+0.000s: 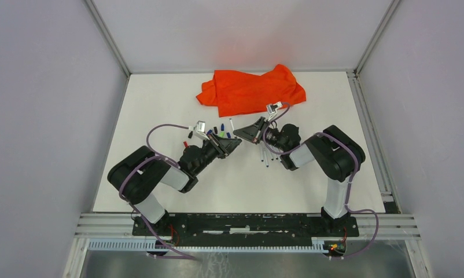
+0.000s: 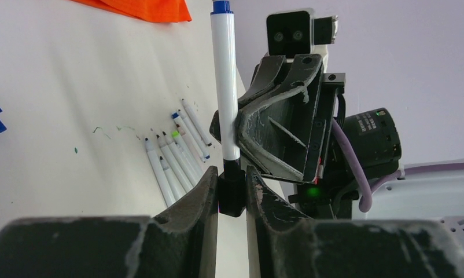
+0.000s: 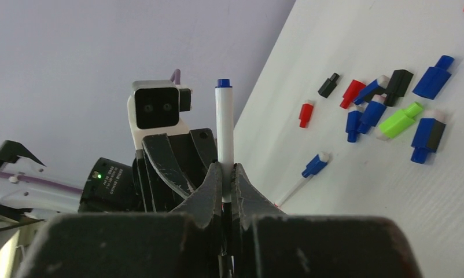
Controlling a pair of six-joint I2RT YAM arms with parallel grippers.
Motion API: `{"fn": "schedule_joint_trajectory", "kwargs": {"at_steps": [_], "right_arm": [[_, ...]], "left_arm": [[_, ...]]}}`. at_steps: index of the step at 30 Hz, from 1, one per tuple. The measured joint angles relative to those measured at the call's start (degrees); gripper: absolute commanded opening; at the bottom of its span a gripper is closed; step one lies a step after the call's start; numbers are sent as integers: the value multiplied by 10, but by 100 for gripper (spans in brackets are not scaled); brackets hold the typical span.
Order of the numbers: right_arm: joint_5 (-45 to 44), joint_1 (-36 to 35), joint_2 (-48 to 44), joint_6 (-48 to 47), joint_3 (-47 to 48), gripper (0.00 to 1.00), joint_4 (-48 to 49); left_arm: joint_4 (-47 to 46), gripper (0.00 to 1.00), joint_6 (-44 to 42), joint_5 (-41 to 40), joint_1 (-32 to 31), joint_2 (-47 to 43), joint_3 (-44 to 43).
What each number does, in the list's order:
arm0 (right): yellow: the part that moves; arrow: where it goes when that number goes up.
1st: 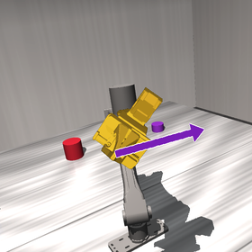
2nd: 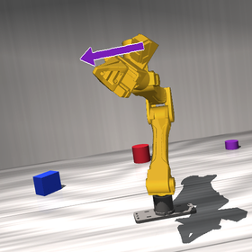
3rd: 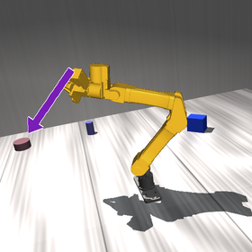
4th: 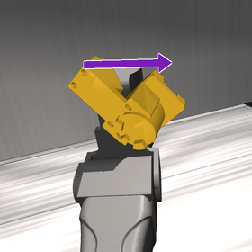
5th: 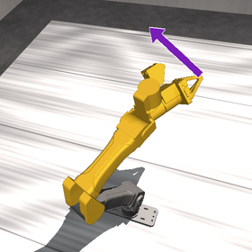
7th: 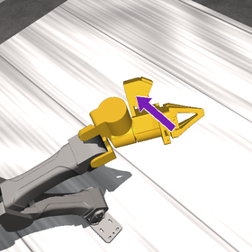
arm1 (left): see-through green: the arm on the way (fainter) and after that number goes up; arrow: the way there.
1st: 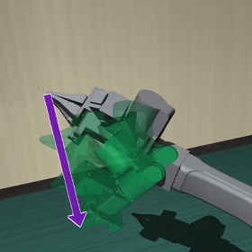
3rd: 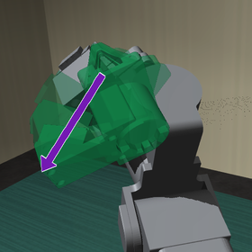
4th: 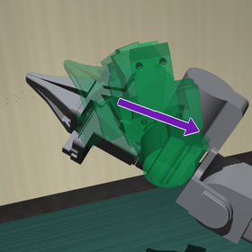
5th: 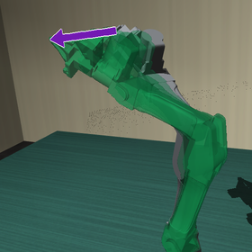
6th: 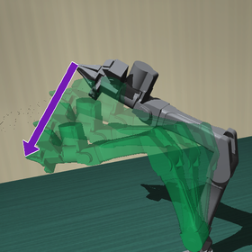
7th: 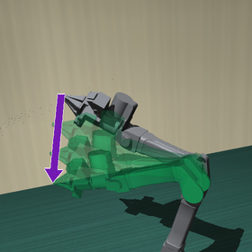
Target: Open the pen caps
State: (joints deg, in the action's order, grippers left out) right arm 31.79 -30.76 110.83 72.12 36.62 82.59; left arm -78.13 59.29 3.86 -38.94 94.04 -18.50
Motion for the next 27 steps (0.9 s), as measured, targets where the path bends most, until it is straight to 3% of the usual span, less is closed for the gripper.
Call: {"fn": "schedule_joint_trajectory", "kwargs": {"at_steps": [12, 27], "right_arm": [[18, 0, -36, -113, 19, 22, -125], [19, -3, -36, -153, 44, 24, -190]], "left_arm": [[57, 2, -1, 49, 13, 9, -19], [178, 2, -39, 112, 7, -32, -41]]}}
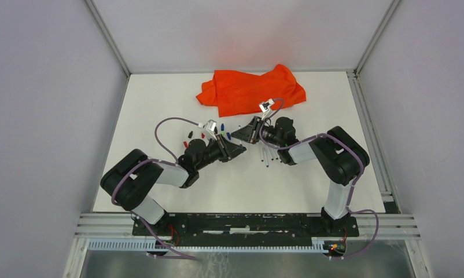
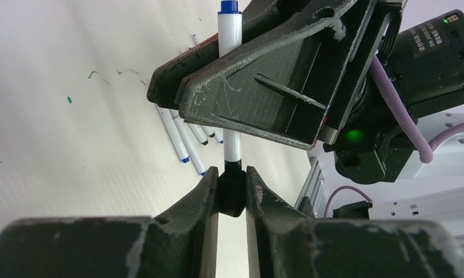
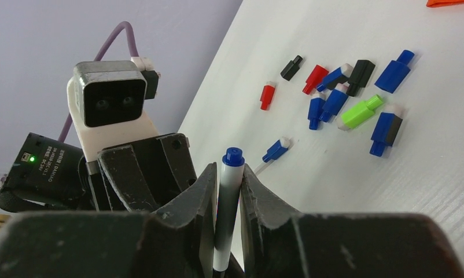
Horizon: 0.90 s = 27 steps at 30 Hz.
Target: Open the pen caps
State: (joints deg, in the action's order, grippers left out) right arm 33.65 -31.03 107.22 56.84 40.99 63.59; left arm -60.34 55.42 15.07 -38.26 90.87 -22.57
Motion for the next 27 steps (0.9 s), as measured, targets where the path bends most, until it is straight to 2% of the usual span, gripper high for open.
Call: {"fn": "schedule_joint_trajectory", "kwargs": {"at_steps": [8, 27], "right_arm": [[4, 1, -5, -9, 1, 24, -20], [16, 12, -16, -17, 1, 22, -50]], "left_arm": [[56, 2, -25, -10, 0, -33, 0], [115, 2, -44, -31, -1, -56, -10]]}}
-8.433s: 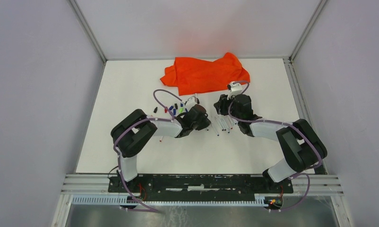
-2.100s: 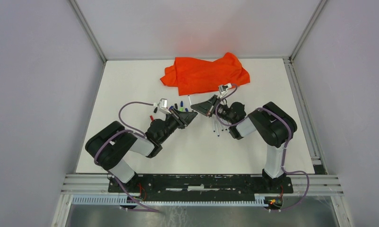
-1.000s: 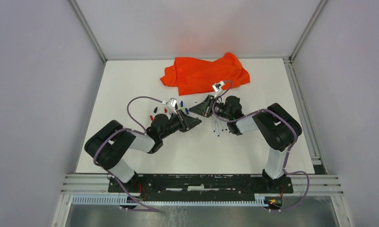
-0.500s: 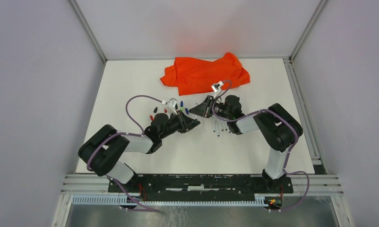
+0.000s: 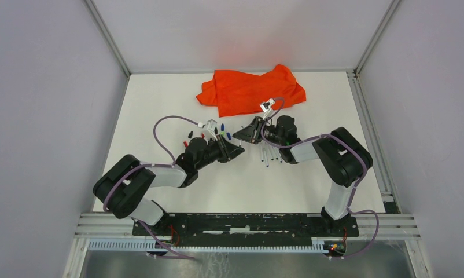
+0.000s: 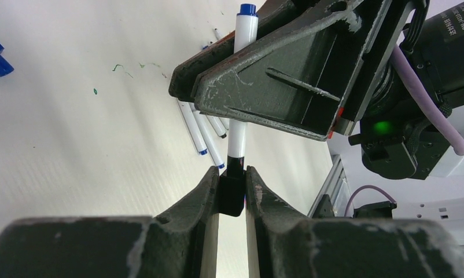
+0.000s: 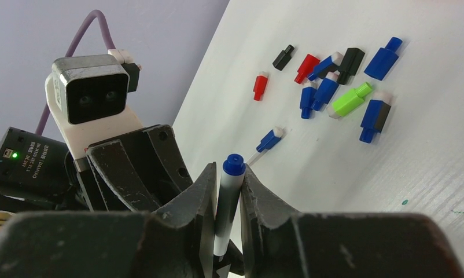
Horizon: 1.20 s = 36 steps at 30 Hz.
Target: Open the pen caps
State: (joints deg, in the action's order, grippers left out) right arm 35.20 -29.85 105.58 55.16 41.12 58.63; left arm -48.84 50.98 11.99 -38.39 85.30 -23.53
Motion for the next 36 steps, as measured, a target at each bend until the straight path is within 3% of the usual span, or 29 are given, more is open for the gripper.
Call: {"fn": "schedule_joint_trajectory", "kwargs": {"at_steps": [3, 6, 14, 20, 26, 30, 36], "right_arm": [[2, 2, -2, 0, 0, 16, -2], [6, 2, -3, 0, 0, 0, -2], [7, 7, -6, -15, 0, 0, -21], [42, 19, -7, -18, 12, 0, -16], [108, 56, 26, 55, 36, 0, 96], [99, 103, 60, 112, 76, 0, 192], [86, 121, 58, 103, 88, 0, 205]], "left_arm": [[9, 2, -2, -3, 0, -2, -3], [24, 2, -8, -10, 0, -2, -6], [65, 2, -14, -18, -3, -3, -25], [42, 2, -14, -3, -2, 0, -25], [-84, 2, -12, 66, 15, 43, -28], [-101, 2, -10, 128, 14, 74, -18], [-99, 2, -10, 164, 13, 84, -16]]}}
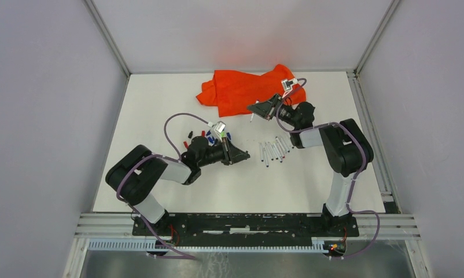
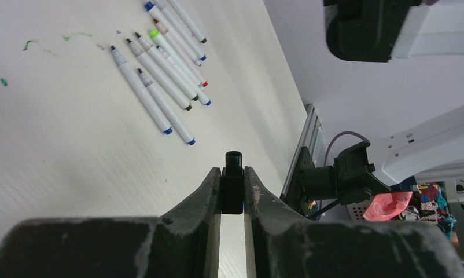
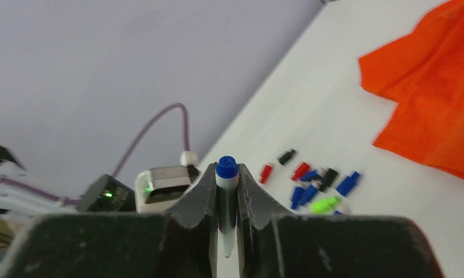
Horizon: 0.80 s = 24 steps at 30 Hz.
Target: Open the pen caps
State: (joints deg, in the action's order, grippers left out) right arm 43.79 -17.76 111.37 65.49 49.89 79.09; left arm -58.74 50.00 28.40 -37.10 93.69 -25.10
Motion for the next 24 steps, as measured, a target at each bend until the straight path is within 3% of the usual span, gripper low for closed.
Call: {"fn": "schedule_joint_trajectory", "kwargs": {"at_steps": [4, 11, 14, 24], "right_arm": [[-23, -9, -36, -103, 0, 0, -136], [-117, -43, -123, -303, 4, 0, -407], [-153, -62, -125, -350, 5, 0, -475], [-241, -118, -123, -429, 0, 0, -601]], "left_arm": [[83, 2, -9, -61, 0, -21, -7], [353, 2, -22, -290, 0, -51, -113], [451, 3, -22, -380, 0, -49, -162], [593, 14, -22, -484, 21, 10, -204]]}}
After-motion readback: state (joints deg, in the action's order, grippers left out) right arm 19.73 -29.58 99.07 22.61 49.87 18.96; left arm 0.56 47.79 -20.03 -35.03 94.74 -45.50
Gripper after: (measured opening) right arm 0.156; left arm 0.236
